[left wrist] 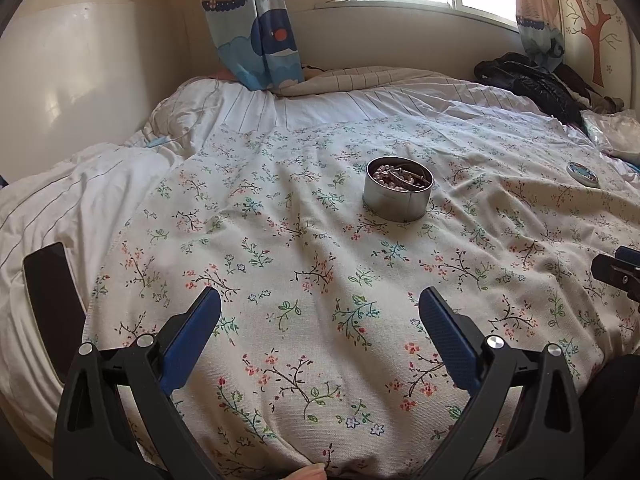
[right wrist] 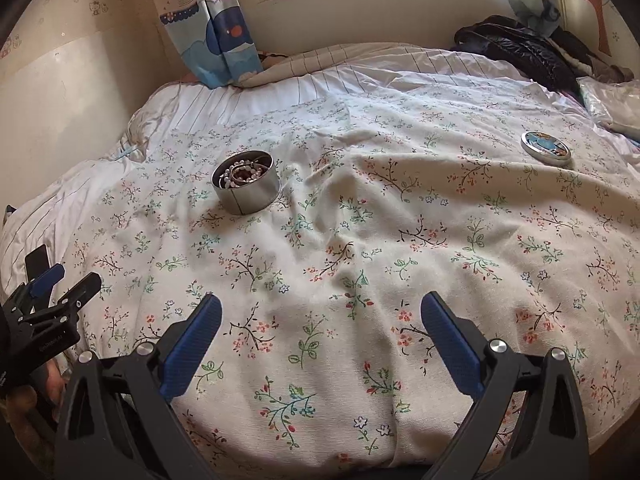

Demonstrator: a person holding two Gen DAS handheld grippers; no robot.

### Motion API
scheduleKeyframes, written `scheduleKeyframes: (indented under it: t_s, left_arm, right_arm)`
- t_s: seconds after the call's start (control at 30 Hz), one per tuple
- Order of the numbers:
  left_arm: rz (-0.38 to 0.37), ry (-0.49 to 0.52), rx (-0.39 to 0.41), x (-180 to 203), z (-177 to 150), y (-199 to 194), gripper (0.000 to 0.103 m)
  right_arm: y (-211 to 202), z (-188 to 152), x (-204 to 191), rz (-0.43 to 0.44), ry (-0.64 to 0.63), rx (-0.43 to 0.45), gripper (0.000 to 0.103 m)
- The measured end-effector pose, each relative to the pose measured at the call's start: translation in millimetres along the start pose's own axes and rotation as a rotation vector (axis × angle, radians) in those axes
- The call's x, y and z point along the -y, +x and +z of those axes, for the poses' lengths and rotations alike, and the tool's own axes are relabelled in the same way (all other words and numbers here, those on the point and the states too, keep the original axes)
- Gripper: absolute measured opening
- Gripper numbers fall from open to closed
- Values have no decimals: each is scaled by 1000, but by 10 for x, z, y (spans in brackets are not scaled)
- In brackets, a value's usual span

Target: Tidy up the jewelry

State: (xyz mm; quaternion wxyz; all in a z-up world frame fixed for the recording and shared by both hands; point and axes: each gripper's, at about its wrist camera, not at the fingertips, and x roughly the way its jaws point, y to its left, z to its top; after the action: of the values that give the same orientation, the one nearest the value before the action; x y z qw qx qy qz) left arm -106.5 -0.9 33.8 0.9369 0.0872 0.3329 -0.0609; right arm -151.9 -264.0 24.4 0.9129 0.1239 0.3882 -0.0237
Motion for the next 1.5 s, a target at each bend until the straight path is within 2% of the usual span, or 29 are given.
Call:
scheduleKeyframes:
  t_s: [1.5]
  left_arm:
    - [-6, -10, -1, 15, -14, 19, 95]
  right_arm:
    - [19, -7, -26, -18, -16, -7, 96]
